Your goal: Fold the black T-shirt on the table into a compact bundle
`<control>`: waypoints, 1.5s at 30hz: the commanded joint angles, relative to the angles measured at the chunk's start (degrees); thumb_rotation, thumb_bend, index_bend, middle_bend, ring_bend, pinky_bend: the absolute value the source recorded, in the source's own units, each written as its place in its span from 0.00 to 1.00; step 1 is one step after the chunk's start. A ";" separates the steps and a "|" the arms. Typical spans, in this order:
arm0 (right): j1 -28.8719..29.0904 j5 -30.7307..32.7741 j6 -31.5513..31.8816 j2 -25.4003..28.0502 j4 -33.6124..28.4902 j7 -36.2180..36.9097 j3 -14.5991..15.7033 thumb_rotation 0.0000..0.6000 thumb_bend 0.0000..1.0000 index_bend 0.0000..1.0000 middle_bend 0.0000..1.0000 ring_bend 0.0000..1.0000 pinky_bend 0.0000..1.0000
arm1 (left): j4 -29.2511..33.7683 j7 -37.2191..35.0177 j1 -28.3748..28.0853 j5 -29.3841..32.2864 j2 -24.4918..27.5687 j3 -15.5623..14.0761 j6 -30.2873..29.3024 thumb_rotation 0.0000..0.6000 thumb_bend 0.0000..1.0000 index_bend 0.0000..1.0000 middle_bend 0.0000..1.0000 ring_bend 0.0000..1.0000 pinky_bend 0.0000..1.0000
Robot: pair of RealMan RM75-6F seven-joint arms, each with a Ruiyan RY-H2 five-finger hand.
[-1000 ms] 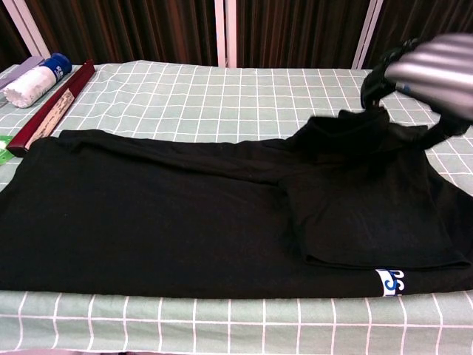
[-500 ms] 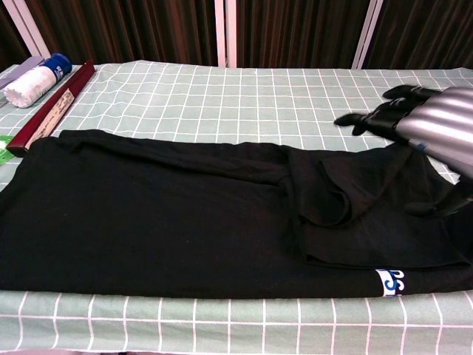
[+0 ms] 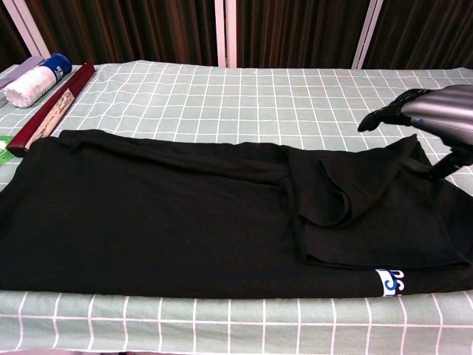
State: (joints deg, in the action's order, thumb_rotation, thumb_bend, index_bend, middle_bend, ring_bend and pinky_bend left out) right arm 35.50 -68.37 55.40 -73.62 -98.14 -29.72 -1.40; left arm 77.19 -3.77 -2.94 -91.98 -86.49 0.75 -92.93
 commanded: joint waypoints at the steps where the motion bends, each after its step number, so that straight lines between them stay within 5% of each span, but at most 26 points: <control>1: 3.70 4.56 -5.37 -1.75 4.22 1.59 -2.39 1.00 0.69 0.22 0.17 0.07 0.03 | 0.02 0.16 0.10 0.08 0.00 -0.03 -0.03 0.90 0.37 0.07 0.09 0.07 0.18; 10: 1.88 2.13 -4.78 -0.51 3.69 6.88 -0.79 1.00 0.88 0.37 0.21 0.07 0.02 | 0.04 0.46 0.21 0.34 0.01 0.00 0.07 0.90 0.37 0.07 0.09 0.07 0.18; 33: -8.10 -16.05 4.53 1.86 1.34 21.26 8.28 1.00 0.85 0.42 0.22 0.07 0.09 | -0.13 0.89 -0.22 -0.25 -0.86 -0.28 0.52 0.90 0.37 0.07 0.09 0.07 0.18; 45: -14.89 -24.17 13.48 2.17 8.37 24.04 12.21 1.00 0.85 0.43 0.23 0.08 0.09 | 0.01 1.13 -0.49 -0.25 -1.05 -0.33 0.99 0.90 0.37 0.07 0.09 0.07 0.18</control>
State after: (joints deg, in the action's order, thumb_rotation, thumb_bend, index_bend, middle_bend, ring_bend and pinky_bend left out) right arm 21.69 -91.74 68.05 -71.63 -91.04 -5.92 10.10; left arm 77.20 -2.65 -3.42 -92.23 -87.54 0.42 -91.94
